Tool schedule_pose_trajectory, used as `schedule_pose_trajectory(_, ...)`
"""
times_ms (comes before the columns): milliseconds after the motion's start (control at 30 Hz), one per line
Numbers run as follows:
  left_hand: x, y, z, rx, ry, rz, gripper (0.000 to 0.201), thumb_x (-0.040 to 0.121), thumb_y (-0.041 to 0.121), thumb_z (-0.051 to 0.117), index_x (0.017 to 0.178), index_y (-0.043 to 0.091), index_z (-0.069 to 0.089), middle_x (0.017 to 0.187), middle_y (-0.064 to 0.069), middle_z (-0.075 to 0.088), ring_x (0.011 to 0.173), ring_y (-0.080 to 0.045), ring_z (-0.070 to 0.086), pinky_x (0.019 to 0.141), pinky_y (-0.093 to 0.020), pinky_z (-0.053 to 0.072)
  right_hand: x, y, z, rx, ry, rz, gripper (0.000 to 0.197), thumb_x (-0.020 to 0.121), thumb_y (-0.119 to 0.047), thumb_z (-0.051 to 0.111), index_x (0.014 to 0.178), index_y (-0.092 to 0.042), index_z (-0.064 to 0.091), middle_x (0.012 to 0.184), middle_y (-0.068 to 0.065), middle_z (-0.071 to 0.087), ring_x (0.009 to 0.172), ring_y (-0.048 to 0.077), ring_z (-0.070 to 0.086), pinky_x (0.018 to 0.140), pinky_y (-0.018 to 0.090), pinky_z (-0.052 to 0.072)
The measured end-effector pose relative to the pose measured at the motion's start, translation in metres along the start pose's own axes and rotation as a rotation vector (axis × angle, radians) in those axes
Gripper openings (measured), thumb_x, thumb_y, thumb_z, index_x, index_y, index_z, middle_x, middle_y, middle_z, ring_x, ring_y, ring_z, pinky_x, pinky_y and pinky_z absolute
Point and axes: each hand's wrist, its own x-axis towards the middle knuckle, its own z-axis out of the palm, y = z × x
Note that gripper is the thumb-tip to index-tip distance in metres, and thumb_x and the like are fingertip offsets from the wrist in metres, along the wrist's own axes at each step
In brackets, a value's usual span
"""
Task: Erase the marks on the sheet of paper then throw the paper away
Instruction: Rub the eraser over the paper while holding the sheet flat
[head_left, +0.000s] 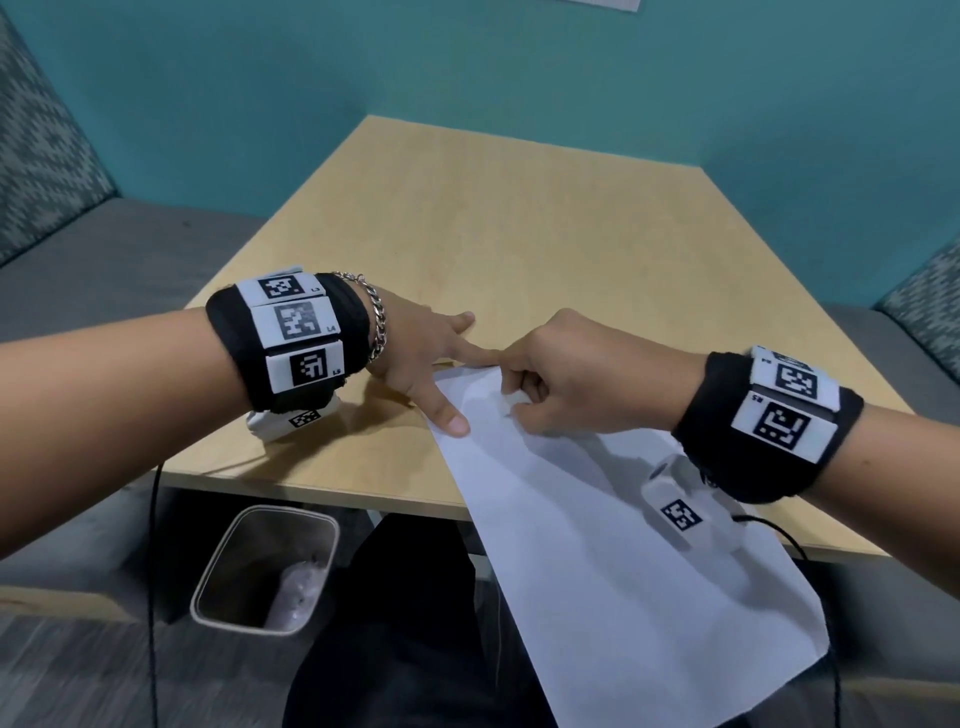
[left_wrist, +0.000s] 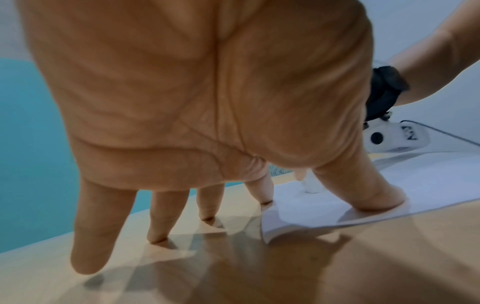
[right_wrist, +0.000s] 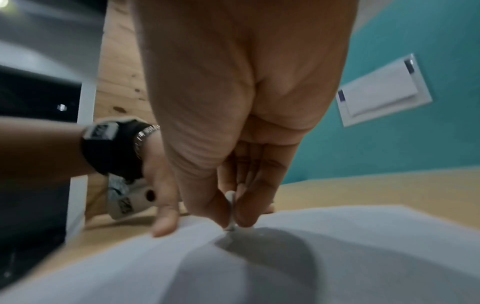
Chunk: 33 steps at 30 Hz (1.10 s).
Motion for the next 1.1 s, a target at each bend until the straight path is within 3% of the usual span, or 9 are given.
schedule_pose_trajectory(200,0.000,0.000,0.001,-0.006,0.008,-0.022,0.105,0.077,0.086,0.062,0.157,0.066,-0.004,0.175,0.003,-0.018,0.162,-0.033,0.011,0.127,-0.054,0.015,0.005,0.017,-0.004,-0.019,0.071,0.124,0.009,0.084,-0.024,0.073,0.086,-0.016,0.073,0.065,-0.006,0.066,0.066,0.018,0.062,0.066,0.044,0.059)
schedule_pose_trajectory(367,0.000,-0.002,0.000,0.002,0.022,-0.002,0.107,0.077,0.087,0.063,0.159,0.063,-0.001,0.176,0.002,-0.014,0.162,-0.028,0.012,0.128,-0.053,0.018,-0.007,0.031,-0.018,0.028,0.137,0.234,0.009,0.084,-0.023,0.074,0.091,-0.018,0.076,0.066,-0.006,0.070,0.068,0.016,0.068,0.068,0.041,0.061)
schedule_pose_trajectory(533,0.003,0.002,-0.005,0.022,0.089,0.090,0.112,0.075,0.086,0.067,0.165,0.050,0.010,0.176,0.011,-0.007,0.162,-0.014,0.010,0.130,-0.046,0.017,-0.021,0.036,-0.004,0.028,0.066,0.238,0.010,0.086,-0.022,0.075,0.095,-0.018,0.075,0.068,-0.003,0.072,0.065,0.015,0.066,0.061,0.033,0.054)
schedule_pose_trajectory(633,0.007,0.008,-0.006,0.043,0.040,0.070,0.124,0.064,0.095,0.066,0.160,0.060,-0.003,0.174,0.014,-0.017,0.163,-0.023,-0.006,0.129,-0.060,0.010,-0.019,0.038,-0.002,0.027,0.068,0.241,0.007,0.086,-0.022,0.075,0.092,-0.018,0.074,0.066,-0.003,0.071,0.062,0.013,0.063,0.056,0.027,0.049)
schedule_pose_trajectory(733,0.011,0.012,-0.006,0.084,0.003,0.016,0.126,0.061,0.096,0.066,0.156,0.066,-0.011,0.173,0.011,-0.025,0.161,-0.038,-0.014,0.125,-0.070,0.006,-0.014,0.035,-0.006,0.023,0.082,0.215,0.009,0.086,-0.024,0.076,0.092,-0.018,0.075,0.067,-0.004,0.069,0.065,0.016,0.064,0.061,0.035,0.054)
schedule_pose_trajectory(833,0.012,0.013,-0.006,0.107,-0.004,-0.014,0.127,0.058,0.098,0.063,0.152,0.069,-0.016,0.172,0.007,-0.027,0.159,-0.043,-0.015,0.123,-0.074,0.006,-0.006,0.031,-0.003,0.021,0.128,0.195,0.006,0.084,-0.023,0.074,0.087,-0.017,0.073,0.064,-0.005,0.065,0.064,0.019,0.062,0.065,0.041,0.057)
schedule_pose_trajectory(1000,0.012,0.010,-0.004,0.067,-0.050,-0.035,0.124,0.054,0.101,0.064,0.144,0.077,-0.018,0.171,0.009,-0.029,0.159,-0.046,-0.012,0.121,-0.077,0.007,-0.011,0.015,0.004,0.010,0.051,0.103,0.010,0.085,-0.021,0.071,0.093,-0.017,0.074,0.067,-0.008,0.067,0.066,0.014,0.065,0.064,0.037,0.057)
schedule_pose_trajectory(1100,0.011,0.011,-0.005,0.080,-0.056,-0.046,0.124,0.058,0.099,0.064,0.145,0.075,-0.021,0.170,0.010,-0.031,0.160,-0.045,-0.011,0.122,-0.074,0.006,-0.002,0.020,-0.005,-0.052,0.043,0.138,0.010,0.085,-0.021,0.072,0.090,-0.014,0.075,0.068,-0.003,0.067,0.068,0.020,0.064,0.067,0.042,0.058)
